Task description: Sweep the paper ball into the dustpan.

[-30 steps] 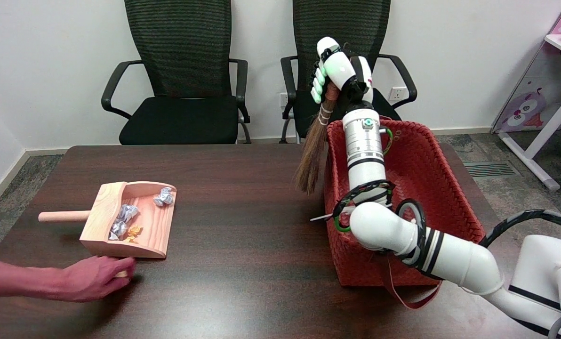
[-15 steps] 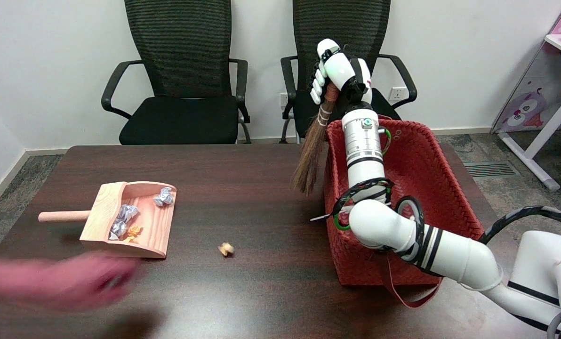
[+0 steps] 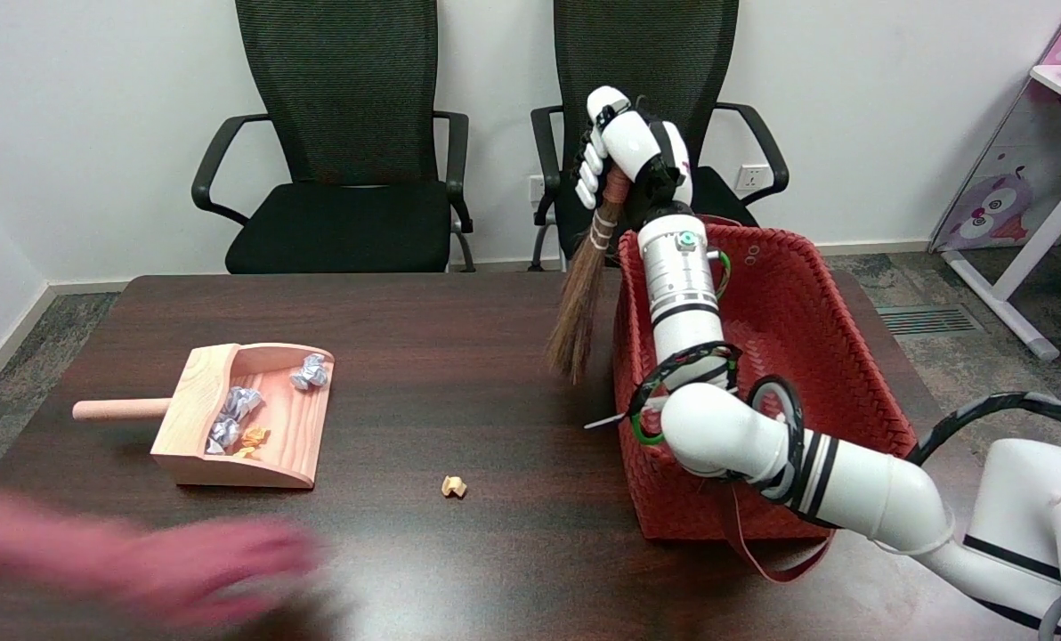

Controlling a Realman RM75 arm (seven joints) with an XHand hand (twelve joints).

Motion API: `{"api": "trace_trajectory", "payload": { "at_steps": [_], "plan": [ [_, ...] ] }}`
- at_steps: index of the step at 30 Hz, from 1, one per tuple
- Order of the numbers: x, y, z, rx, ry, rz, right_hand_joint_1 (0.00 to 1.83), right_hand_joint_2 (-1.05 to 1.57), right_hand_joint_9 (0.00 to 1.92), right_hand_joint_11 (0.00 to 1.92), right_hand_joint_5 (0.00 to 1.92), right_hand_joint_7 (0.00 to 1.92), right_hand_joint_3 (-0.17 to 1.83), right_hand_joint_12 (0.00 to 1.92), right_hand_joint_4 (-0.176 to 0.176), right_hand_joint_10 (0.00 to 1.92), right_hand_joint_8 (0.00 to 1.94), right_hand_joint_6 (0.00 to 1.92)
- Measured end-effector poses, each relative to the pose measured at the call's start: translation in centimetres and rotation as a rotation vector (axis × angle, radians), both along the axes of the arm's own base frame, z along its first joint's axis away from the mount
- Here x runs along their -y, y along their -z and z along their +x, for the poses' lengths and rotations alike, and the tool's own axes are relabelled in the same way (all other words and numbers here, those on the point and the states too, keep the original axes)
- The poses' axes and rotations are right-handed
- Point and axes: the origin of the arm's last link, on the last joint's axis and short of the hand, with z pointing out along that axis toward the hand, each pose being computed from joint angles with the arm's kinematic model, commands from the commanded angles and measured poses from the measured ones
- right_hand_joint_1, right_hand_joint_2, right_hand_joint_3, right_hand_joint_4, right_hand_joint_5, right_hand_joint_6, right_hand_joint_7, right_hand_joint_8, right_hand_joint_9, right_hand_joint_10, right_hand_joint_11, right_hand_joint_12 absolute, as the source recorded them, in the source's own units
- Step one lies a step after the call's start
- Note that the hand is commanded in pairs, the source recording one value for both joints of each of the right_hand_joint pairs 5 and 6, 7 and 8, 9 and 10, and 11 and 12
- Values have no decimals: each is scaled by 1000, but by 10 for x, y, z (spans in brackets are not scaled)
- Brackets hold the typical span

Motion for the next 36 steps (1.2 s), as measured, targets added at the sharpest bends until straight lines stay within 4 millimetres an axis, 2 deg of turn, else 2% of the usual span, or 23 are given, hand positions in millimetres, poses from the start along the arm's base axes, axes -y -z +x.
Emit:
{"api": "trace_trajectory", "payload": {
  "at_steps": [16, 18, 19, 20, 23, 26, 27, 28, 31, 36],
  "plan": [
    [-14, -8, -22, -6, 55, -7, 802, 1571, 1920, 1920, 1920, 1920, 1757, 1920, 65, 1920, 1920, 1920],
    [-16, -8, -23, -5, 59, -7, 809, 1571, 1920, 1920, 1920, 1920, 1717, 1920, 69, 1920, 1920, 1920],
    [-17, -9, -24, -4, 59, -8, 832, 1571, 1920, 1920, 1920, 1920, 1688, 1920, 149, 1920, 1920, 1920],
    [-18, -9, -24, -4, 60, -8, 841, 1571, 1920, 1920, 1920, 1920, 1674, 1920, 176, 1920, 1920, 1920],
    [-20, -9, -25, -3, 60, -8, 847, 1571, 1920, 1920, 1920, 1920, 1661, 1920, 176, 1920, 1920, 1920],
    [-22, -9, -24, -10, 58, -3, 849, 1571, 1920, 1920, 1920, 1920, 1667, 1920, 173, 1920, 1920, 1920],
    [-22, -9, -24, -13, 57, 2, 844, 1571, 1920, 1920, 1920, 1920, 1677, 1920, 147, 1920, 1920, 1920],
    [-23, -8, -24, -18, 55, 9, 826, 1571, 1920, 1920, 1920, 1920, 1695, 1920, 68, 1920, 1920, 1920],
    [-26, -2, -23, -30, 51, 36, 804, 1571, 1920, 1920, 1920, 1920, 1833, 1920, 60, 1920, 1920, 1920],
    [-34, 16, -23, -51, 46, 104, 793, 1571, 1920, 1920, 1920, 1920, 1833, 1920, 62, 1920, 1920, 1920]
  ]
}}
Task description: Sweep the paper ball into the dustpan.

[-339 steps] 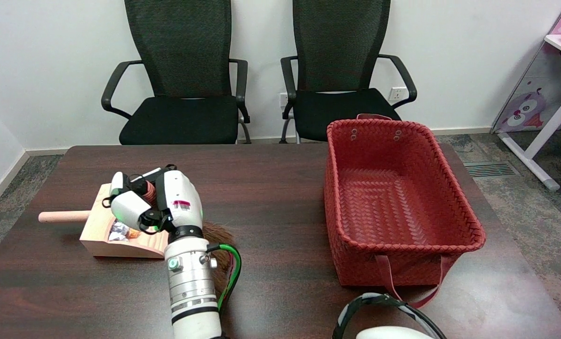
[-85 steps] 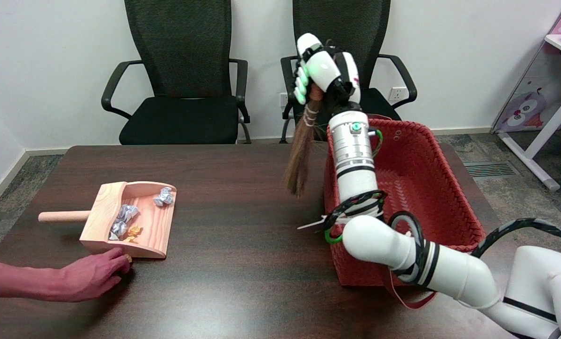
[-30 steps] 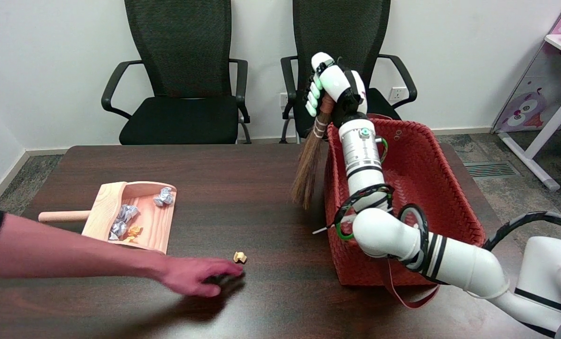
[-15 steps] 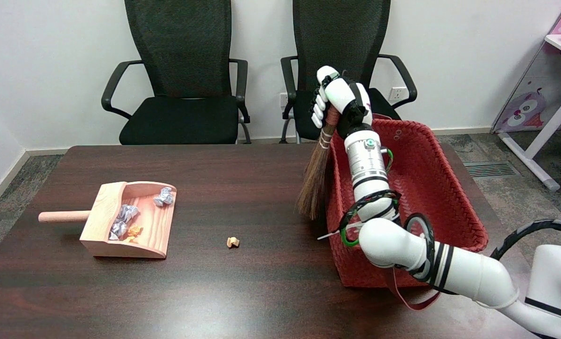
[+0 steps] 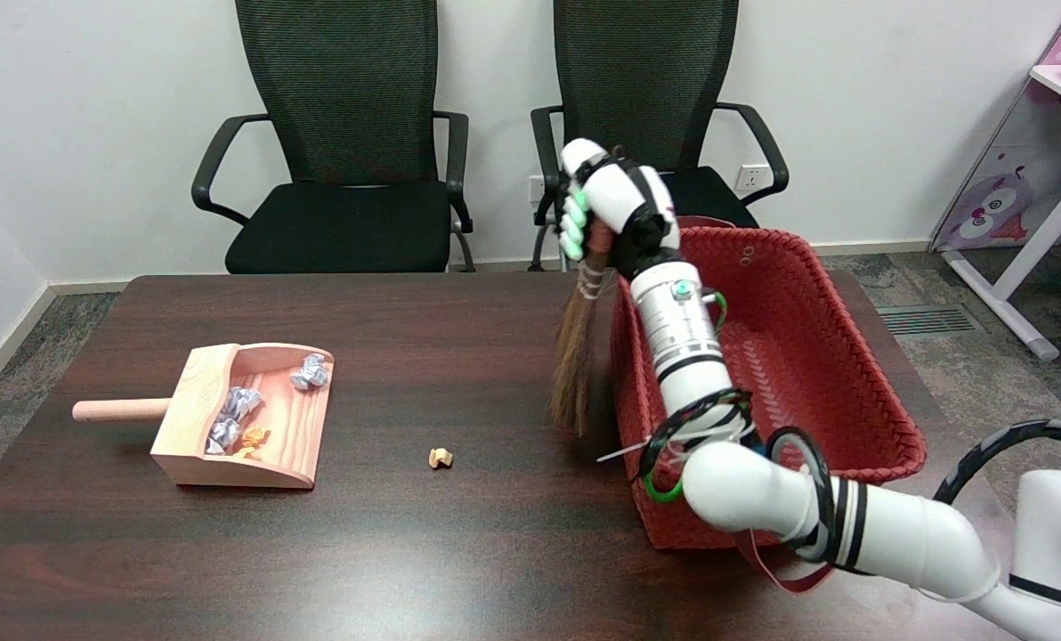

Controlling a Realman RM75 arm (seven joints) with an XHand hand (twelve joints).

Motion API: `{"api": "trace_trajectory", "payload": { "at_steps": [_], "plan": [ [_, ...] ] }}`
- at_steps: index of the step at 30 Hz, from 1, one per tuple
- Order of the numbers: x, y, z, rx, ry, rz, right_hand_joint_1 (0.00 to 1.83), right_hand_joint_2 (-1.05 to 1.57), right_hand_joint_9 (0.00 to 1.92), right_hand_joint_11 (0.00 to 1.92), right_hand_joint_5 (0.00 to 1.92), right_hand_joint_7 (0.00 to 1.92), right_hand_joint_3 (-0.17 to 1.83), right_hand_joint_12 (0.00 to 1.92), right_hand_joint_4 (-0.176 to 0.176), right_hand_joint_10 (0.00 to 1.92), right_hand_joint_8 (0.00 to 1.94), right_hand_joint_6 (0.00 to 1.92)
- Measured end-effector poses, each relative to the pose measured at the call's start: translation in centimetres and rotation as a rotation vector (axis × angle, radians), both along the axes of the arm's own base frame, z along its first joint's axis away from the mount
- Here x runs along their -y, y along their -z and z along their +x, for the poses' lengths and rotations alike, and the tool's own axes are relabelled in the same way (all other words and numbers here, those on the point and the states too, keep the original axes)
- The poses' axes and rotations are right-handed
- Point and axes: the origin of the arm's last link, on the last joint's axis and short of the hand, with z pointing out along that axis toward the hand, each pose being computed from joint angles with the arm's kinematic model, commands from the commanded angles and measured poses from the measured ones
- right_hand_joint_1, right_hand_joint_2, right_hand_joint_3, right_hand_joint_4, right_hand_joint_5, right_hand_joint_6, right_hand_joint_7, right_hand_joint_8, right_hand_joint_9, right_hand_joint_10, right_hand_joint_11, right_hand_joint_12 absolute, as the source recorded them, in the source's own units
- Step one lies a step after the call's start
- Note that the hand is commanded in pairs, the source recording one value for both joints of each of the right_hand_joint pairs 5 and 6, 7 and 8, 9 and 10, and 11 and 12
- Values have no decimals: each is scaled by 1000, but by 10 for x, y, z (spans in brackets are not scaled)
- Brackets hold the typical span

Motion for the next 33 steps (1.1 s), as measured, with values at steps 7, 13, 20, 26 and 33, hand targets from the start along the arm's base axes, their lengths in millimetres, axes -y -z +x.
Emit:
{"api": "trace_trajectory", "payload": {
  "at_steps": [7, 13, 20, 26, 33],
  "plan": [
    [-17, 41, -4, -15, -13, 107, 794, 1571, 1920, 1920, 1920, 1920, 1833, 1920, 64, 1920, 1920, 1920],
    [-38, 80, -13, -41, -4, 173, 802, 1571, 1920, 1920, 1920, 1920, 1833, 1920, 68, 1920, 1920, 1920],
    [-60, 119, -24, -98, 21, 207, 840, 1571, 1920, 1920, 1920, 1920, 1804, 1920, 176, 1920, 1920, 1920],
    [-74, 142, -31, -170, 41, 214, 844, 1571, 1920, 1920, 1920, 1920, 1806, 1920, 176, 1920, 1920, 1920],
    [-79, 161, -33, -268, 48, 204, 853, 1571, 1920, 1920, 1920, 1920, 1807, 1920, 176, 1920, 1920, 1920]
  ]
}}
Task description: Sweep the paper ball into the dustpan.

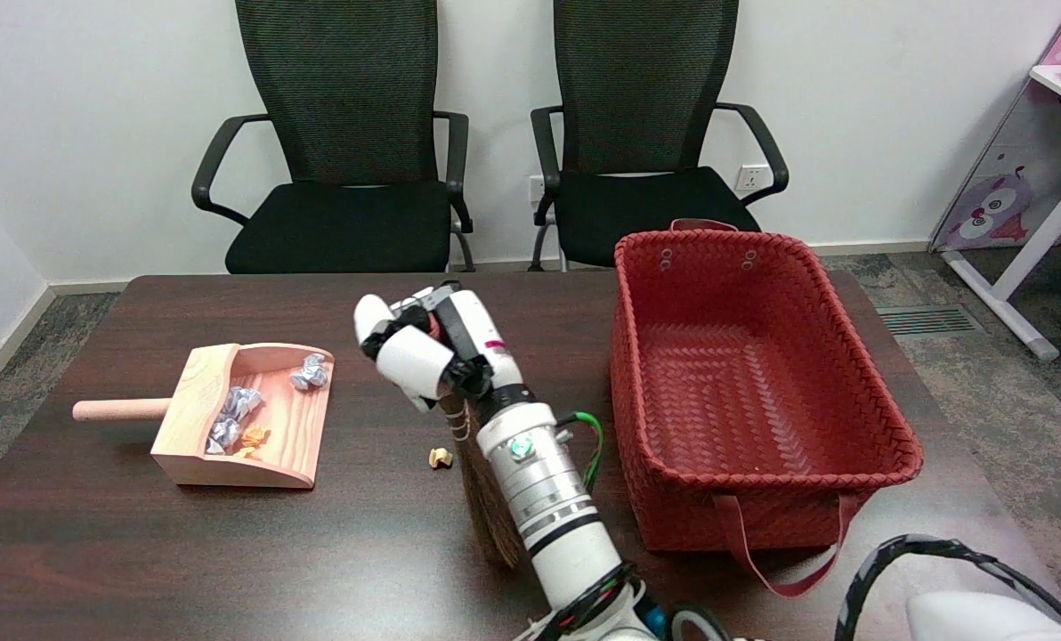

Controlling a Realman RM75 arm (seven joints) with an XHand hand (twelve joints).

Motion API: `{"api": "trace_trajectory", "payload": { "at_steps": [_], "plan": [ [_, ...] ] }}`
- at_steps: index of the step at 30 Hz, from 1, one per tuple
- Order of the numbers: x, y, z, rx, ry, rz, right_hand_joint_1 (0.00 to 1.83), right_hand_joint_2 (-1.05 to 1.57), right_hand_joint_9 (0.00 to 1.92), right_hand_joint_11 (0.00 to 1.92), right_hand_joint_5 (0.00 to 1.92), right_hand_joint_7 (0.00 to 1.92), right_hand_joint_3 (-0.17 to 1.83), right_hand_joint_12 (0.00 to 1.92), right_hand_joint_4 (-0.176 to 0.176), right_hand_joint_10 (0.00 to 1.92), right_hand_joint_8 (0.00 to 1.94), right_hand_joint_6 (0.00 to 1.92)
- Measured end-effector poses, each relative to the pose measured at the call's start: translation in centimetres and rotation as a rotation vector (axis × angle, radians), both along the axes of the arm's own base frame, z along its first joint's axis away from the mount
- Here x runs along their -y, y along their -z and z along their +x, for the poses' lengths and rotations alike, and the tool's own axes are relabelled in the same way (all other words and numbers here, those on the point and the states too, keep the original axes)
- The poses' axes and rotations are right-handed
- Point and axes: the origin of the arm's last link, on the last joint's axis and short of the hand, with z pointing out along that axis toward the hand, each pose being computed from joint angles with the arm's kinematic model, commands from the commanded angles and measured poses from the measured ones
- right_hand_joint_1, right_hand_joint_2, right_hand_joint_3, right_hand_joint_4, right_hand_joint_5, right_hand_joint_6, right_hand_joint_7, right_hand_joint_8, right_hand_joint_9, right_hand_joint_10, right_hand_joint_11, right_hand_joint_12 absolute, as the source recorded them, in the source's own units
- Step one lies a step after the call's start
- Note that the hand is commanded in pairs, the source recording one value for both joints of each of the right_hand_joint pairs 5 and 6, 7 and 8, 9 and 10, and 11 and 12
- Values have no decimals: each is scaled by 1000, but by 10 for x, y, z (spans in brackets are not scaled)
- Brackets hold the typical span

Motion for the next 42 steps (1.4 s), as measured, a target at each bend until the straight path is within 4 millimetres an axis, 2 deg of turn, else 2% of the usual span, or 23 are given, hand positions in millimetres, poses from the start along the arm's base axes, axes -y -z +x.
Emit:
{"api": "trace_trajectory", "payload": {
  "at_steps": [6, 16, 17, 18, 30, 42],
  "plan": [
    [6, 14, -3, -82, -7, -18, 864, 1571, 1920, 1920, 1920, 1920, 1797, 1920, 175, 1920, 1920, 1920],
    [27, 35, -7, -193, -20, -49, 863, 1571, 1920, 1920, 1920, 1920, 1833, 1920, 159, 1920, 1920, 1920],
    [30, 37, -7, -201, -21, -52, 838, 1571, 1920, 1920, 1920, 1920, 1833, 1920, 90, 1920, 1920, 1920],
    [32, 38, -7, -208, -23, -54, 824, 1571, 1920, 1920, 1920, 1920, 1833, 1920, 67, 1920, 1920, 1920],
    [57, 59, -7, -218, -8, -43, 759, 1571, 1920, 1920, 1920, 1920, 1833, 1920, 55, 1920, 1920, 1920],
    [78, 74, -16, -117, 36, 20, 737, 1388, 1920, 1920, 1920, 1920, 1833, 1920, 33, 1920, 1920, 1920]
  ]
}}
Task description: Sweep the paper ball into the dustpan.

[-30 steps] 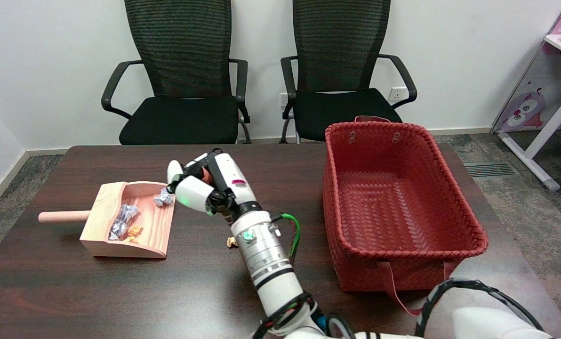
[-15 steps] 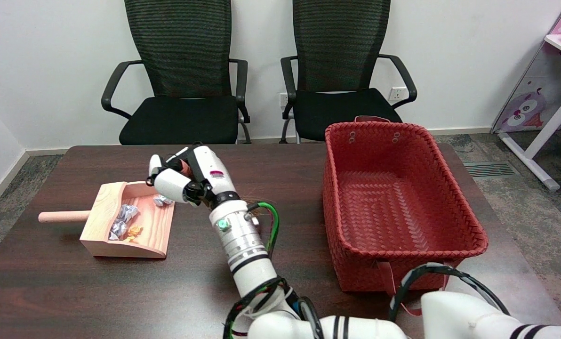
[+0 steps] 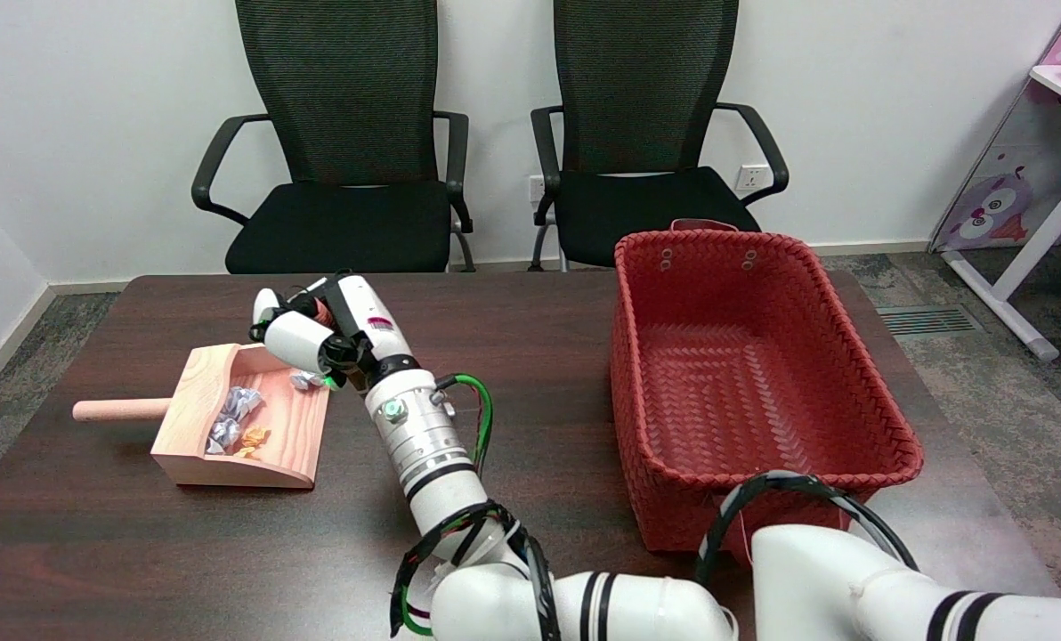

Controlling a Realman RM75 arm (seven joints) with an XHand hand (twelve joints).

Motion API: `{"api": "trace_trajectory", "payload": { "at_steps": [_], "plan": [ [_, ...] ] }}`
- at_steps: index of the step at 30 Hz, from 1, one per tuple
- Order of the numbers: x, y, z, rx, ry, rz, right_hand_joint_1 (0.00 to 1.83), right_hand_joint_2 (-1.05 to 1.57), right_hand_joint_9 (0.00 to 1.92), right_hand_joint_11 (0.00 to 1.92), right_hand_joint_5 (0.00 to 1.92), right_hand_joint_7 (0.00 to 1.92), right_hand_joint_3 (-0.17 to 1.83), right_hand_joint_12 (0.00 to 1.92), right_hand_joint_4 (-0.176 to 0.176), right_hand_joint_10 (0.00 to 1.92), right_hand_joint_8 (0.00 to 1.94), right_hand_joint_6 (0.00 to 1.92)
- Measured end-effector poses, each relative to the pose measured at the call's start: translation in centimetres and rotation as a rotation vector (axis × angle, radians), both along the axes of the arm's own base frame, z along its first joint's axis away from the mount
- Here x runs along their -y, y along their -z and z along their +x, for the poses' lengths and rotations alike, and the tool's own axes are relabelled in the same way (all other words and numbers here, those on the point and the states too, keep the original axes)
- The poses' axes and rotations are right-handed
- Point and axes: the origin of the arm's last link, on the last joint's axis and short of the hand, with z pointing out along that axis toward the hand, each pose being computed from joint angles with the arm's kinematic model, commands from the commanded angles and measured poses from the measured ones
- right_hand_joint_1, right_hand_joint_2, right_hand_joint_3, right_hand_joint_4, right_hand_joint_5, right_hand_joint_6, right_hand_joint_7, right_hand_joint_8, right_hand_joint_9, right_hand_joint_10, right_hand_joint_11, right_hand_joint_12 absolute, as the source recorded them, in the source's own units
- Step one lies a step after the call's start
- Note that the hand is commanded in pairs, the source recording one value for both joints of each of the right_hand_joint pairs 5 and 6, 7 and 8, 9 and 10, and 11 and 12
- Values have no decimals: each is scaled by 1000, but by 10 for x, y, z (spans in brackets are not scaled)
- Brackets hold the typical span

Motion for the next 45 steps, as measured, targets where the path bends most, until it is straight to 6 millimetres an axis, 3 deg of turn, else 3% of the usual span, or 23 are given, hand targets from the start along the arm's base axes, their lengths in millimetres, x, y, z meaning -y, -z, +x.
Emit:
{"api": "trace_trajectory", "payload": {
  "at_steps": [12, 18, 38, 45],
  "plan": [
    [20, 1, -15, 117, 71, 48, 684, 1321, 1920, 1920, 1920, 1920, 1821, 1920, 22, 1920, 1920, 1920],
    [31, -1, -18, 203, 97, 65, 664, 1354, 1920, 1920, 1920, 1920, 1625, 1920, 21, 1920, 1920, 1920],
    [59, -5, 1, 532, 115, 127, 682, 1211, 1920, 1920, 1920, 1920, 1223, 1920, 7, 1920, 1920, 1920],
    [65, -4, 5, 689, 144, 143, 706, 1168, 1920, 1920, 1920, 1920, 1189, 1920, 6, 1920, 1920, 1920]
  ]
}}
